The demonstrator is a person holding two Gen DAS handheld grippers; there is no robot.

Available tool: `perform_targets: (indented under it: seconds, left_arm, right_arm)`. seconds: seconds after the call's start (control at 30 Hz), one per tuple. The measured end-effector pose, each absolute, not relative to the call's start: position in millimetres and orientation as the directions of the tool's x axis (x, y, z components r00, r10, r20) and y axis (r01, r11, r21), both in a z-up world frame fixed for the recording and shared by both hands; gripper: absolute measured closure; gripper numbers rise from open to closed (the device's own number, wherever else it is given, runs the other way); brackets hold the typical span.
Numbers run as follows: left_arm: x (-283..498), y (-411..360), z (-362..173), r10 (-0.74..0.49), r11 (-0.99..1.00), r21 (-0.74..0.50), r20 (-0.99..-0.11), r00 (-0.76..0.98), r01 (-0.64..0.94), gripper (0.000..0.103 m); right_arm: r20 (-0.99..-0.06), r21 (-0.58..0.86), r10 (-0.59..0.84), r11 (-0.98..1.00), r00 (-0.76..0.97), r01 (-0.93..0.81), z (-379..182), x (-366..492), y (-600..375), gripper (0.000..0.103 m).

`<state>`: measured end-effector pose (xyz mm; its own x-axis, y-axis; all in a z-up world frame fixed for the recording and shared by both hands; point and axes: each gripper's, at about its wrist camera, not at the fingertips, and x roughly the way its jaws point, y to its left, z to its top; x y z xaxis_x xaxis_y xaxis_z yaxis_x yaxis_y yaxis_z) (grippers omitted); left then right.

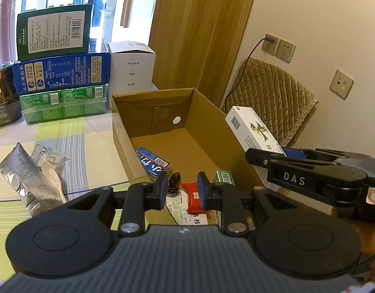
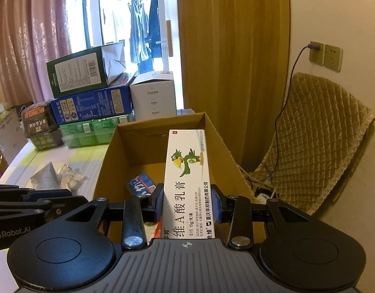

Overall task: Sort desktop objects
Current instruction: 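Carry the cream box and cable into the cardboard box and open both tools, then return both tools from the cardboard box to the table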

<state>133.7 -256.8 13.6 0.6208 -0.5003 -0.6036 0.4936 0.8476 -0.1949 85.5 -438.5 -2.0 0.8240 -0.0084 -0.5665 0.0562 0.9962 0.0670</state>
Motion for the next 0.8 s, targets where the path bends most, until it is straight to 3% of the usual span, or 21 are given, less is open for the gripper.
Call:
perform_targets:
  seconds: [0.17,0.33,0.37,0.4,0.43,0.47,0.57,0.8]
  left_arm:
    - [135.5,-253.1,11.6,-0.496,0.851,-0.193,-0.604,0.624,0.489,0.081]
    - [137.1,-246.7,9.1,-0.484,0.860,-0.193,-0.602,0.635,0.473,0.071]
    - [137.3,-245.1,8.7,-0.480,0.863,-0.192,-0.602,0.638,0.467,0.065]
    - [137.3,-242.9,8.2,-0.475,0.866,-0.191,-0.602,0.642,0.462,0.057]
    - [137.0,-240.4,8.1,-0.470,0.870,-0.189,-0.600,0.647,0.456,0.052]
    - [136.5,-238.0,8.3,-0.466,0.873,-0.189,-0.598,0.652,0.450,0.042]
    - [133.9,-228.4,9.1,-0.450,0.884,-0.191,-0.596,0.665,0.427,0.020]
    - [112.7,-202.6,8.1,-0.369,0.918,-0.132,-0.625,0.688,0.373,0.002]
  right_arm:
    - [-0.572,0.069,-0.003,0.996,0.820,0.052,-5.3,89.3,-435.9,0.068]
    - [-0.583,0.103,0.020,0.993,0.812,0.049,-8.9,97.9,-437.2,0.067]
    - [-0.580,0.130,0.036,0.990,0.813,0.049,-8.8,100.2,-439.2,0.067]
    - [-0.578,0.151,0.045,0.987,0.815,0.052,-8.2,101.7,-441.1,0.061]
    - [-0.575,0.169,0.049,0.984,0.817,0.060,-6.9,101.7,-443.8,0.049]
    - [-0.567,0.186,0.055,0.980,0.822,0.063,-5.3,101.0,-446.5,0.045]
    - [-0.561,0.192,0.052,0.979,0.826,0.069,-1.7,94.7,-450.4,0.042]
    - [-0.564,0.223,0.050,0.970,0.824,0.093,-0.6,65.0,-450.0,0.034]
